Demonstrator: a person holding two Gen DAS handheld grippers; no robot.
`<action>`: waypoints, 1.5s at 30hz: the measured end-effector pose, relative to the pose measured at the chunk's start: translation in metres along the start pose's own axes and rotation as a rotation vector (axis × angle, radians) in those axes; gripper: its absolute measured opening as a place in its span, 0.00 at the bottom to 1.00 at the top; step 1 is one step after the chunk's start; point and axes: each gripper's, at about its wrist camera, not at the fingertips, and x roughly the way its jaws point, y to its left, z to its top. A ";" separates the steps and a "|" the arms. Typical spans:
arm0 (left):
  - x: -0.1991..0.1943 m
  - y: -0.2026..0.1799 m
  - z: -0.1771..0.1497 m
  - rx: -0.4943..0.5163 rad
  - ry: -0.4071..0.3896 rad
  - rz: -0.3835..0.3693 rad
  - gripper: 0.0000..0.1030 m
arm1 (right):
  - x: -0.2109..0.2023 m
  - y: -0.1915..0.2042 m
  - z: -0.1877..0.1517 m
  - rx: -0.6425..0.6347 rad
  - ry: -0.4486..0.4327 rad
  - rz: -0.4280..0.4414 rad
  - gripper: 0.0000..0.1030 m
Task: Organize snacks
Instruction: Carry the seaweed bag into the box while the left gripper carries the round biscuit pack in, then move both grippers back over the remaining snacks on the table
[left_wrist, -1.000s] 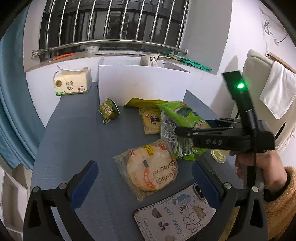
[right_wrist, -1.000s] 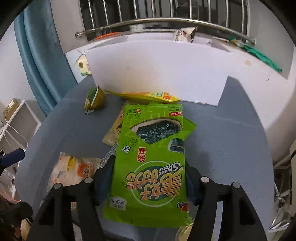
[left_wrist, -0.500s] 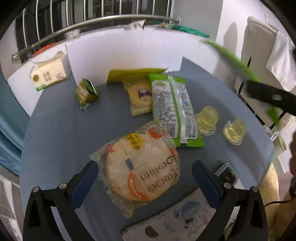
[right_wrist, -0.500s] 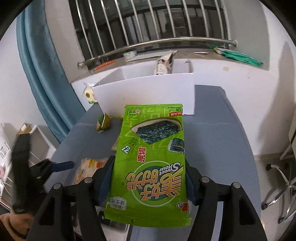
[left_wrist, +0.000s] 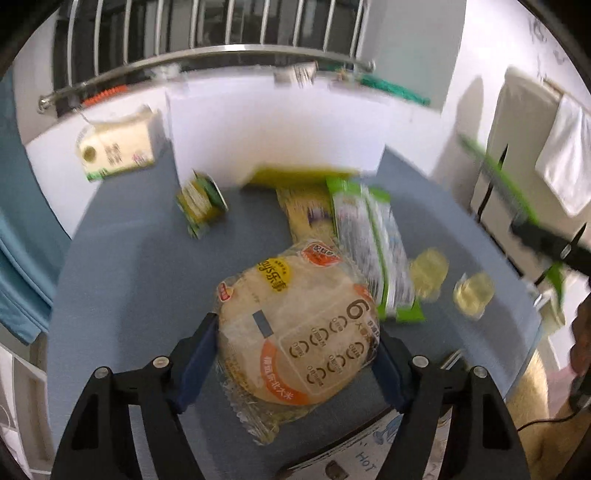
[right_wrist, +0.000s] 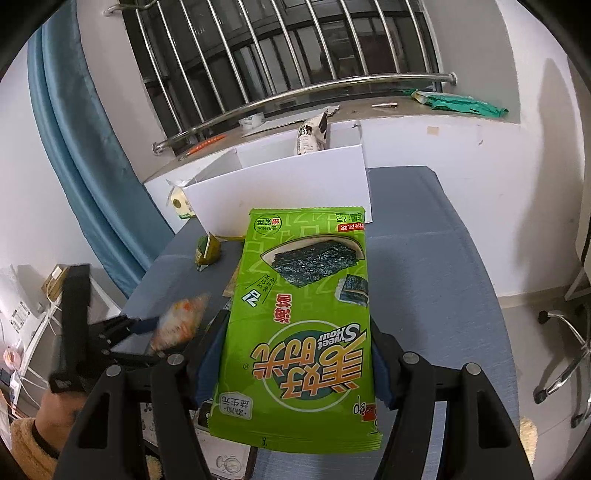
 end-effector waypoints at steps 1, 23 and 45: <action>-0.007 0.003 0.005 -0.012 -0.023 -0.016 0.77 | 0.001 0.000 0.000 0.004 -0.001 0.007 0.69; 0.035 0.036 0.263 0.048 -0.212 0.025 0.80 | 0.107 -0.023 0.232 -0.004 -0.053 0.017 0.69; -0.013 0.030 0.208 0.099 -0.202 0.025 1.00 | 0.094 -0.021 0.225 -0.033 -0.045 -0.031 1.00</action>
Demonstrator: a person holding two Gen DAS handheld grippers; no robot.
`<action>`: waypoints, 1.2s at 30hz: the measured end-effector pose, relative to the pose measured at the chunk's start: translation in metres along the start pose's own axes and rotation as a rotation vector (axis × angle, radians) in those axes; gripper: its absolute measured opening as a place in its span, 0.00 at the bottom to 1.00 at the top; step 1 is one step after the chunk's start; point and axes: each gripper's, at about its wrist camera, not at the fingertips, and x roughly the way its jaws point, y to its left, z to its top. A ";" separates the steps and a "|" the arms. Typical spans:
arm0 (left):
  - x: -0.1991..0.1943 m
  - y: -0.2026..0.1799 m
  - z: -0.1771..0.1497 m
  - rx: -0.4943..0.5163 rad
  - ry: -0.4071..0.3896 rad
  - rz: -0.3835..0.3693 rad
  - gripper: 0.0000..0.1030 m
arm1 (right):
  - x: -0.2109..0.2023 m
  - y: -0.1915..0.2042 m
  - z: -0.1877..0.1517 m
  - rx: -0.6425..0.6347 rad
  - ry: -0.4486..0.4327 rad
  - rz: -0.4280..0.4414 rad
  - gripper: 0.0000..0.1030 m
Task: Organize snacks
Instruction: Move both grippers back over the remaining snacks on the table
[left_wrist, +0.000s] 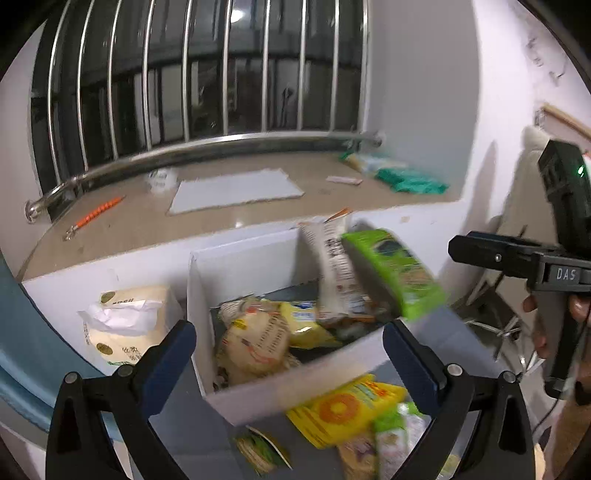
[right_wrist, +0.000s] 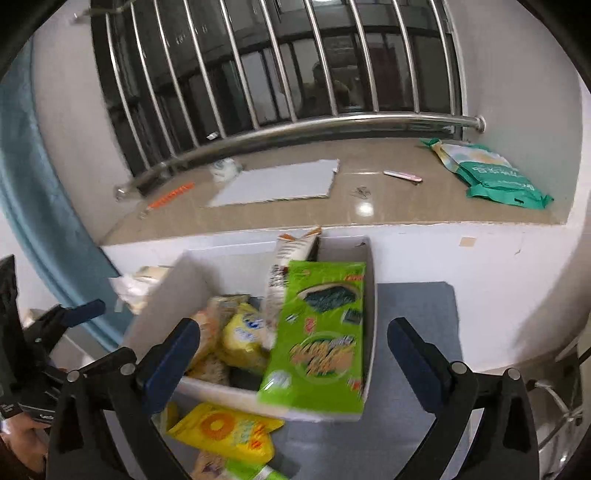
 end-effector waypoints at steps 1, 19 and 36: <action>-0.009 -0.003 -0.004 0.002 -0.013 -0.010 1.00 | -0.013 0.001 -0.005 -0.003 -0.022 0.032 1.00; -0.112 -0.047 -0.142 -0.114 -0.083 -0.051 1.00 | -0.123 0.029 -0.203 0.091 -0.045 0.117 1.00; -0.118 -0.044 -0.160 -0.123 -0.073 -0.049 1.00 | -0.007 0.059 -0.211 0.043 0.226 0.021 1.00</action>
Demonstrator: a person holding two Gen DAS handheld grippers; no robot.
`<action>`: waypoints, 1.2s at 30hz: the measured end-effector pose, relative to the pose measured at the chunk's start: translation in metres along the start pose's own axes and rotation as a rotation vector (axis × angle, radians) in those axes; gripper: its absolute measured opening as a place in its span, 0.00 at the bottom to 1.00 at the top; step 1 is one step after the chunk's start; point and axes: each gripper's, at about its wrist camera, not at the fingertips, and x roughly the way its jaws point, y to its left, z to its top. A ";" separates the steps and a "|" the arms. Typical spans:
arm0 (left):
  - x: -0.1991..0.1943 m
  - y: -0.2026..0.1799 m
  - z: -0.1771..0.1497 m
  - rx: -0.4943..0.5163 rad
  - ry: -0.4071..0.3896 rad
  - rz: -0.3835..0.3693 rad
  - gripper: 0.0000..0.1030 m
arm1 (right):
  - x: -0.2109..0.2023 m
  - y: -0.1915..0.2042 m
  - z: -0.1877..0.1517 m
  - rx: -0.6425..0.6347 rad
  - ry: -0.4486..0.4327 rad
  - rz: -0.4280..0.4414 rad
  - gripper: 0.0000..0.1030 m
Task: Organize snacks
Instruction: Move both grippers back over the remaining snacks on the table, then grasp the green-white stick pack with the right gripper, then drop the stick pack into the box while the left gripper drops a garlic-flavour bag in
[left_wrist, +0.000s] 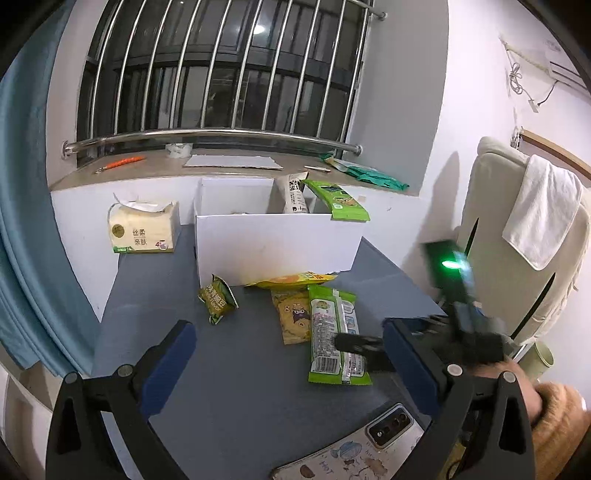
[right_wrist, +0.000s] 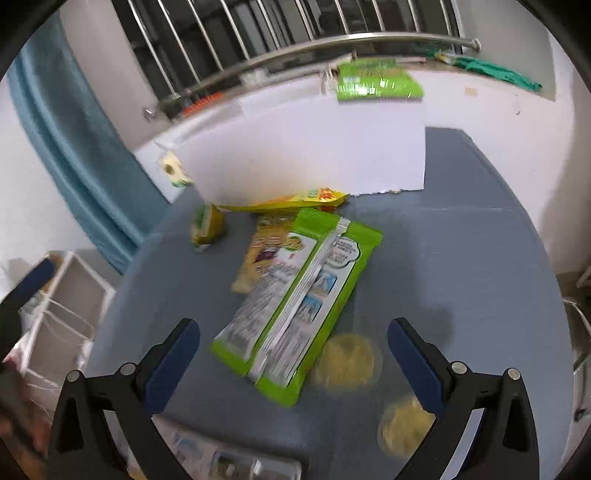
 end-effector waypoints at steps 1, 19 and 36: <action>0.001 0.000 0.000 -0.002 0.005 0.008 1.00 | 0.010 -0.001 0.005 0.005 0.022 -0.009 1.00; 0.014 0.017 -0.005 -0.042 0.060 0.054 1.00 | 0.043 0.007 0.021 -0.014 0.077 -0.070 0.68; 0.167 0.074 0.025 -0.036 0.294 0.118 1.00 | -0.107 -0.034 0.000 0.103 -0.239 0.162 0.62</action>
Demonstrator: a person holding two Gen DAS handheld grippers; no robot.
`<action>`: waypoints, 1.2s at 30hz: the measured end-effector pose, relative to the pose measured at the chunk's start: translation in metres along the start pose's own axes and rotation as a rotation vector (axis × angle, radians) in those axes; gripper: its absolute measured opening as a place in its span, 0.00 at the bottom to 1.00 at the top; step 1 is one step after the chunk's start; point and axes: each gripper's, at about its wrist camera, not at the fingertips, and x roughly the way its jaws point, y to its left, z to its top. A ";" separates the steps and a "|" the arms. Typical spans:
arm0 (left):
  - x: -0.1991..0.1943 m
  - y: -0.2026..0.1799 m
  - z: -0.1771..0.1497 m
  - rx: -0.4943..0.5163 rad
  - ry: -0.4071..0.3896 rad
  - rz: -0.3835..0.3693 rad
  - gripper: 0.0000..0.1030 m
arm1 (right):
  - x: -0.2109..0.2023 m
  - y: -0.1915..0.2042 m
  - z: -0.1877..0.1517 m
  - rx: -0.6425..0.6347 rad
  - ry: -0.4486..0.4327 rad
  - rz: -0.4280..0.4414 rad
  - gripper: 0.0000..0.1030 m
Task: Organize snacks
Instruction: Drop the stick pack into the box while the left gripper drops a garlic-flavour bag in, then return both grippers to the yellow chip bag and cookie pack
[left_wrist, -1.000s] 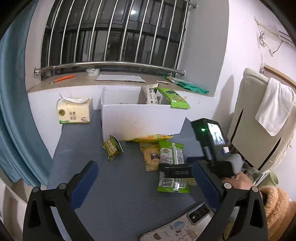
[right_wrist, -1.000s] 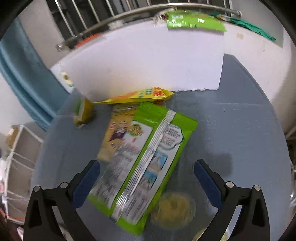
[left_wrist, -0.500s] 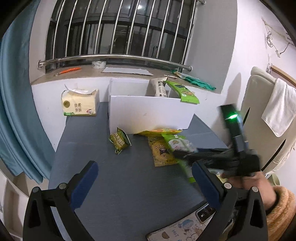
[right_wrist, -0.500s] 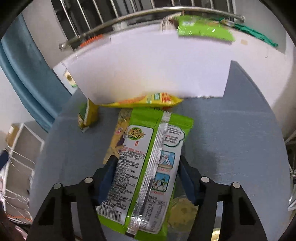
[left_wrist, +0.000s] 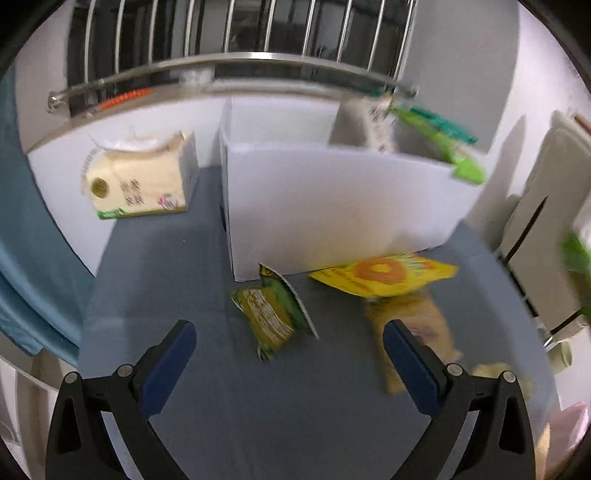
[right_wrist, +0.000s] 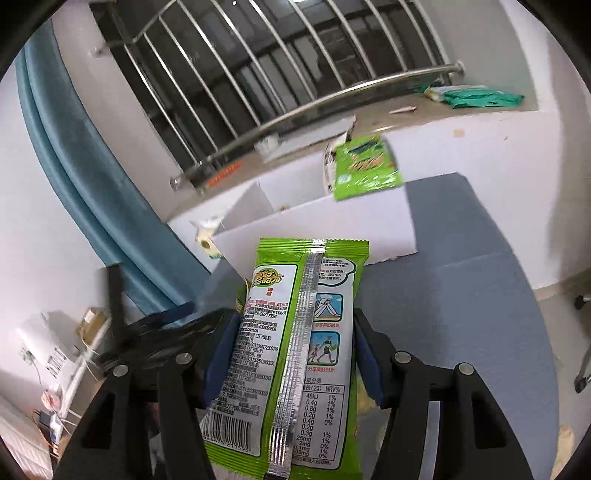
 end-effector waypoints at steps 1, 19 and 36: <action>0.011 0.001 0.003 0.002 0.023 0.025 0.99 | 0.001 0.002 0.002 0.001 -0.005 -0.005 0.62; -0.065 -0.012 -0.003 0.009 -0.151 -0.143 0.40 | -0.001 -0.019 -0.001 0.053 -0.003 0.021 0.62; -0.042 -0.024 0.161 0.124 -0.227 -0.076 0.40 | 0.155 0.007 0.186 -0.020 0.071 0.024 0.62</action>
